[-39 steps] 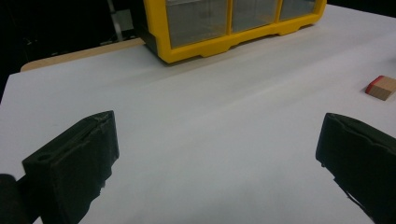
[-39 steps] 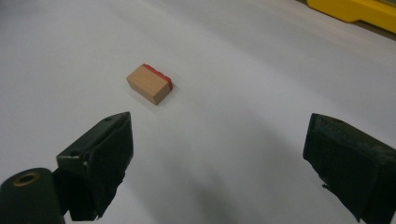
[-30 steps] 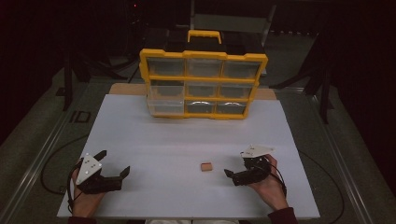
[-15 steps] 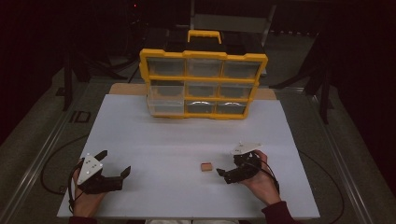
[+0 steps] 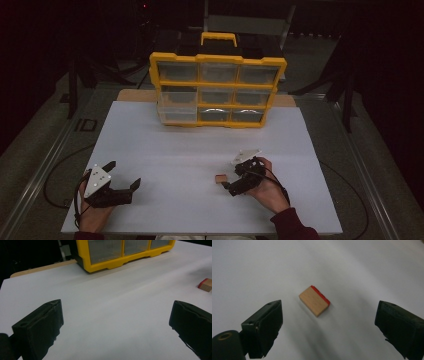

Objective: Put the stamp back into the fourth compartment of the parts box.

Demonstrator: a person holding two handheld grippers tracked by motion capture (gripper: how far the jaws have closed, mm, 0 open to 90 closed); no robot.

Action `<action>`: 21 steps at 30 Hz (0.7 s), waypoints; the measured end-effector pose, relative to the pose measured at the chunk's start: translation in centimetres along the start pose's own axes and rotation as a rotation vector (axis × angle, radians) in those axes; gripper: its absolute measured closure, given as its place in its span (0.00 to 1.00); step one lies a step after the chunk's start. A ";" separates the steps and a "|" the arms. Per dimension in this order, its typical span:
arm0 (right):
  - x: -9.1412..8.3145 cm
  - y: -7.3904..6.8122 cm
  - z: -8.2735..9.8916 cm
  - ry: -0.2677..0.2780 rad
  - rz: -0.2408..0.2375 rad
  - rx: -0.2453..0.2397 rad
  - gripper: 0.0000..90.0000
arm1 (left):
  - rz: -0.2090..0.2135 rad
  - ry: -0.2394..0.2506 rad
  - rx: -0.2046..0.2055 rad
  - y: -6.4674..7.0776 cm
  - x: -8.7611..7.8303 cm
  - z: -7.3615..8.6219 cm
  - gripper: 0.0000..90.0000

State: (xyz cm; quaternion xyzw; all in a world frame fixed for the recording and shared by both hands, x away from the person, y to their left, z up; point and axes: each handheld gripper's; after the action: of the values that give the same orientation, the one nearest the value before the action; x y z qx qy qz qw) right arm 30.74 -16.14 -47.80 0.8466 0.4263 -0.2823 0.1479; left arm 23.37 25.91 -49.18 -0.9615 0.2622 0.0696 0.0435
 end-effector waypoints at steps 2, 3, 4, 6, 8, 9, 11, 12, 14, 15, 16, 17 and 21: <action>0.2 0.0 -0.1 -0.003 -0.003 -0.001 0.09 | 0.001 -0.001 0.001 0.0 0.0 0.0 0.00; 0.6 0.0 -0.5 -0.005 -0.012 -0.001 0.09 | 0.001 -0.001 0.001 0.0 0.0 0.0 0.00; 0.9 0.0 -0.6 -0.008 -0.018 0.000 0.09 | 0.001 -0.001 0.002 0.0 0.0 0.0 0.00; 1.4 0.0 -0.7 -0.029 -0.023 -0.009 0.09 | 0.001 0.000 0.002 0.0 0.0 0.0 0.00; 2.1 0.0 -0.7 -0.057 -0.026 -0.018 0.10 | 0.002 -0.002 0.004 0.0 0.0 0.0 0.00; 2.4 0.0 -0.7 -0.070 -0.031 -0.019 0.14 | 0.002 -0.003 0.004 0.0 0.0 0.0 0.00; 2.9 0.1 -0.6 -0.092 -0.051 -0.030 0.21 | 0.002 -0.004 0.004 0.0 0.0 0.0 0.00; 3.1 0.1 -0.6 -0.097 -0.060 -0.039 0.24 | 0.003 -0.004 0.005 0.0 0.1 0.0 0.00; 3.3 0.1 -0.6 -0.106 -0.055 -0.048 0.28 | 0.003 -0.005 0.006 0.1 0.1 0.0 0.00; 3.7 0.0 -0.7 -0.110 -0.053 -0.062 0.37 | 0.003 -0.008 0.008 0.1 0.1 0.0 0.00; 3.8 -0.1 -0.7 -0.118 -0.060 -0.064 0.39 | 0.003 -0.008 0.008 0.1 0.1 0.0 0.00; 3.9 -0.1 -0.7 -0.121 -0.069 -0.066 0.42 | 0.003 -0.009 0.009 0.1 0.1 0.0 0.00; 4.1 -0.2 -1.0 -0.127 -0.085 -0.081 0.54 | 0.005 -0.010 0.012 0.1 0.1 0.1 0.00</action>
State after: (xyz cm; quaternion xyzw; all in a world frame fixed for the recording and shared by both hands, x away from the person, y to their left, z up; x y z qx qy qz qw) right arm 32.90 -12.91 -49.54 0.8014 0.4627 -0.3240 0.1967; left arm 23.43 25.75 -49.27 -0.9603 0.2647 0.0729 0.0501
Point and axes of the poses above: each handheld gripper's, and its own axes: x roughly forward along the jaws, z roughly out of its underside, y roughly to its right, and after that the axes turned 15 degrees about y, right-handed
